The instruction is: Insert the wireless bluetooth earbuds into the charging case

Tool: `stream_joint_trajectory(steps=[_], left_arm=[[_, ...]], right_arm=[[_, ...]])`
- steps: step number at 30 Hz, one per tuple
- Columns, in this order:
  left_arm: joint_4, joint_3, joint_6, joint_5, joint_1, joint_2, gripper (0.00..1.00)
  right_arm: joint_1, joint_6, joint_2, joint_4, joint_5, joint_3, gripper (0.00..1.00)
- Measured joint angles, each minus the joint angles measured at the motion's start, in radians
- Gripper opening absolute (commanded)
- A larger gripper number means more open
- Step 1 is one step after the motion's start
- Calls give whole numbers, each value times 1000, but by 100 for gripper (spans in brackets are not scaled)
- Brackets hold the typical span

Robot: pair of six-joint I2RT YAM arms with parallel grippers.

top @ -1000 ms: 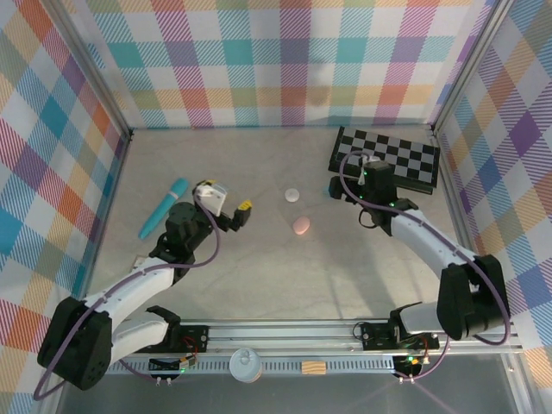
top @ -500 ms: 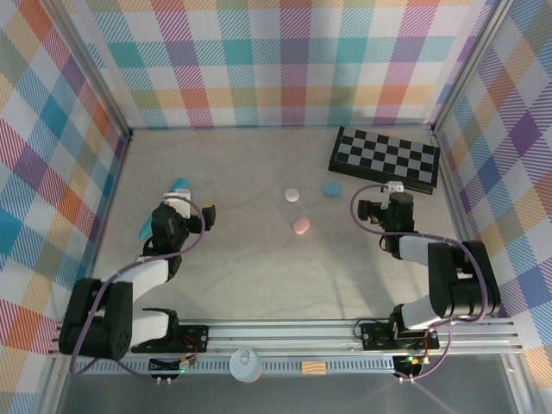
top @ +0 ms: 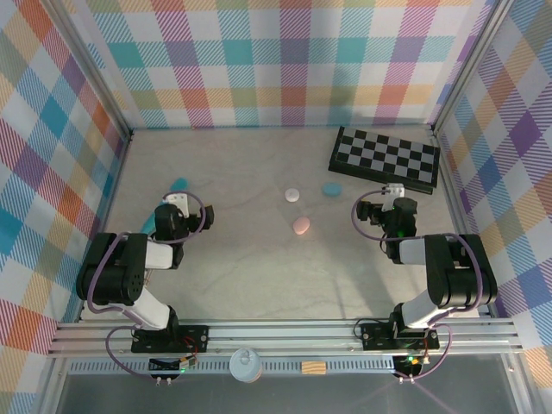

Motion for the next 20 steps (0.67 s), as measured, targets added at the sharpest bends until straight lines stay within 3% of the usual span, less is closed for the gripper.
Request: stream_joint_trajectory(steps=[20], left_arm=[[-15,21,1,-54,-30,0,100]], right_arm=[[0,0,0,6,-8,0,99]])
